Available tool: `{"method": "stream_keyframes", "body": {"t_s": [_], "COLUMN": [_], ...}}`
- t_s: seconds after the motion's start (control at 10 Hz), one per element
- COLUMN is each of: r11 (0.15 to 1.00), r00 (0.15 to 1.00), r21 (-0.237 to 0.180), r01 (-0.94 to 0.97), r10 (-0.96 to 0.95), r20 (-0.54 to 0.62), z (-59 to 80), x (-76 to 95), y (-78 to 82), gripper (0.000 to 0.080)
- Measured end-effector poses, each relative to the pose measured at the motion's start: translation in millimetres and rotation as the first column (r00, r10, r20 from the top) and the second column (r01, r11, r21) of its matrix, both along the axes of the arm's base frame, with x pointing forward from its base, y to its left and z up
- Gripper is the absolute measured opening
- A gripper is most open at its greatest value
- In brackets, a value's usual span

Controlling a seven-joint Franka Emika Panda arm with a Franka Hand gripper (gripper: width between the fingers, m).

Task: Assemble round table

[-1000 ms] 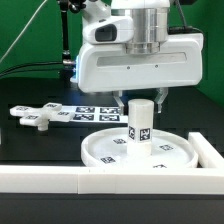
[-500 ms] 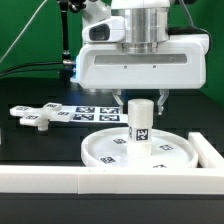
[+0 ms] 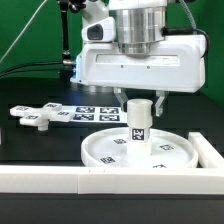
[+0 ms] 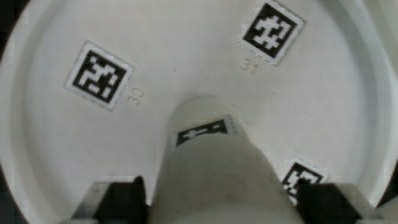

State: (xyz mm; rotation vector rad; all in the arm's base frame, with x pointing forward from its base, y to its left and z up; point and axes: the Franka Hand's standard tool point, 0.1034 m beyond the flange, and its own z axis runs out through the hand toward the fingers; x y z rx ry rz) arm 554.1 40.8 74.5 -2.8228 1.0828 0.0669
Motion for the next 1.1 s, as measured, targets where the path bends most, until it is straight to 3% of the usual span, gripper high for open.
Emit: {"method": "stream_keyframes", "body": {"t_s": [0.3, 0.5, 0.8, 0.9, 1.1], "r11": [0.939, 0.899, 0.921, 0.922, 0.975], "r00": [0.938, 0.896, 0.919, 0.920, 0.974], "r21": [0.008, 0.003, 0.009, 0.009, 0.016], "r01": [0.342, 0.438, 0.389, 0.387, 0.224], "r10": [-0.341, -0.437, -0.388, -0.386, -0.223], "r20": [-0.066, -0.078, -0.070, -0.070, -0.041], "z": [0.3, 0.8, 0.3, 0.0, -3.3], "x": [-2.4, -1.5, -1.4, -1.5, -1.1], "y": [4.3, 6.3, 7.2, 7.5, 6.7], "gripper": [0.0406, 0.0406, 0.0474, 0.0615, 0.0639]}}
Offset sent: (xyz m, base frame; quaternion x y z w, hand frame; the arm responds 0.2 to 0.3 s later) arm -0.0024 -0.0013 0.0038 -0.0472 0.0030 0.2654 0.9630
